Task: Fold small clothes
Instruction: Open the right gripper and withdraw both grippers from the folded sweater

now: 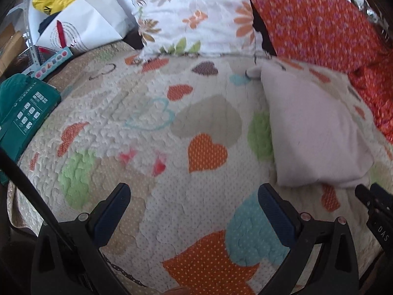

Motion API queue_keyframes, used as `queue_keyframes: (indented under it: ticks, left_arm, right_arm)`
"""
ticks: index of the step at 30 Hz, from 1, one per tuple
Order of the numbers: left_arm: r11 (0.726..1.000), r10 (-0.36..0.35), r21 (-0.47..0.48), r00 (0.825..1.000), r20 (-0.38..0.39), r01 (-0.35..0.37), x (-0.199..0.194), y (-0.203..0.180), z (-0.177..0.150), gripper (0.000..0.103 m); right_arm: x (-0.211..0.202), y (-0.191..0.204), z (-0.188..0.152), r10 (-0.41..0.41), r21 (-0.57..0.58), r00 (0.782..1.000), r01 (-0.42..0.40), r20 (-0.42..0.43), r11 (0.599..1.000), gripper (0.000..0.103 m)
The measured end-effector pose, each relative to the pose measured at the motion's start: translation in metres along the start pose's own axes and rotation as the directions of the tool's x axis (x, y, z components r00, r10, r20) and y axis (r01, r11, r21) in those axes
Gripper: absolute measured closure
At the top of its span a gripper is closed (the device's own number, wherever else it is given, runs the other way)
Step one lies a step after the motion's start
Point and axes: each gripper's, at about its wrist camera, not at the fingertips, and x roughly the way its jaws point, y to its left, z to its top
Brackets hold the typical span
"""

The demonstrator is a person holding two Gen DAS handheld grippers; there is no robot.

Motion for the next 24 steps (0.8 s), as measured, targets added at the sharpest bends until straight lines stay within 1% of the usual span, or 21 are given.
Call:
queue_keyframes:
  ticks: [6, 14, 24]
  left_arm:
    - [1.000, -0.001, 0.022, 0.998, -0.063, 0.002, 0.015, -0.002, -0.008, 0.000]
    - [1.000, -0.024, 0.011, 0.985, -0.169, 0.026, 0.038, -0.004, -0.018, 0.000]
    - [1.000, -0.026, -0.004, 0.987, -0.159, 0.026, 0.041, -0.003, -0.020, 0.000]
  right_arm:
    - [0.008, 0.010, -0.003, -0.005, -0.044, 1.000, 0.004, -0.025, 0.999, 0.048]
    - [0.009, 0.009, -0.004, -0.003, -0.032, 1.000, 0.002, -0.030, 0.999, 0.045]
    - [0.017, 0.006, -0.005, 0.003, -0.019, 0.998, -0.004, -0.063, 1.000, 0.044]
